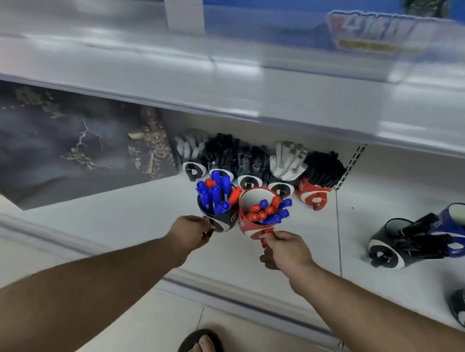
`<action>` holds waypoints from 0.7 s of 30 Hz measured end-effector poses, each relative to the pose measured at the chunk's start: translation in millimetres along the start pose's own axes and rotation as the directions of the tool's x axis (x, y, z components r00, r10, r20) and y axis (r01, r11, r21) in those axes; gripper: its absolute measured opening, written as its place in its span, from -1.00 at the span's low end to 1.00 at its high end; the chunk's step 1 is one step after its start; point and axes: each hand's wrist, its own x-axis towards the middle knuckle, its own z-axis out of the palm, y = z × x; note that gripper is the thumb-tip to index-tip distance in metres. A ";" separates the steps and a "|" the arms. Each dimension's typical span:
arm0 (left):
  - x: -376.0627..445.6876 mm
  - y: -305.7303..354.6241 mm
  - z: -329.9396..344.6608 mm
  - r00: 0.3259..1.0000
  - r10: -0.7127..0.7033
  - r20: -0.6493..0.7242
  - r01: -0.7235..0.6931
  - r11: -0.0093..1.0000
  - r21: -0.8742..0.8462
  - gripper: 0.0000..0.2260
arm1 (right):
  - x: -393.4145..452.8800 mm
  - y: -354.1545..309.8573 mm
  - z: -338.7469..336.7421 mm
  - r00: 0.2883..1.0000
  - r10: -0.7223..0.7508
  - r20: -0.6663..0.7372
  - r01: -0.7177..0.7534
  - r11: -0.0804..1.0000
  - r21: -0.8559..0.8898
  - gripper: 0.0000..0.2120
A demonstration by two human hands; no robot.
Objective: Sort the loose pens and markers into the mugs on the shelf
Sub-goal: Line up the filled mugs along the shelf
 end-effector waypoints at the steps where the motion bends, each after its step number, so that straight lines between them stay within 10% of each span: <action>1: 3.1 -5.9 -3.0 1.000 0.006 -0.005 -0.006 1.000 0.002 -0.68 | 3.6 -0.3 5.9 1.000 0.009 0.006 -0.009 1.000 0.000 -0.75; 21: 68.2 -14.8 -19.6 0.984 -0.001 -0.176 0.001 1.000 -0.004 -0.76 | 52.9 -1.8 74.1 0.999 0.032 0.041 -0.032 0.999 0.013 -0.88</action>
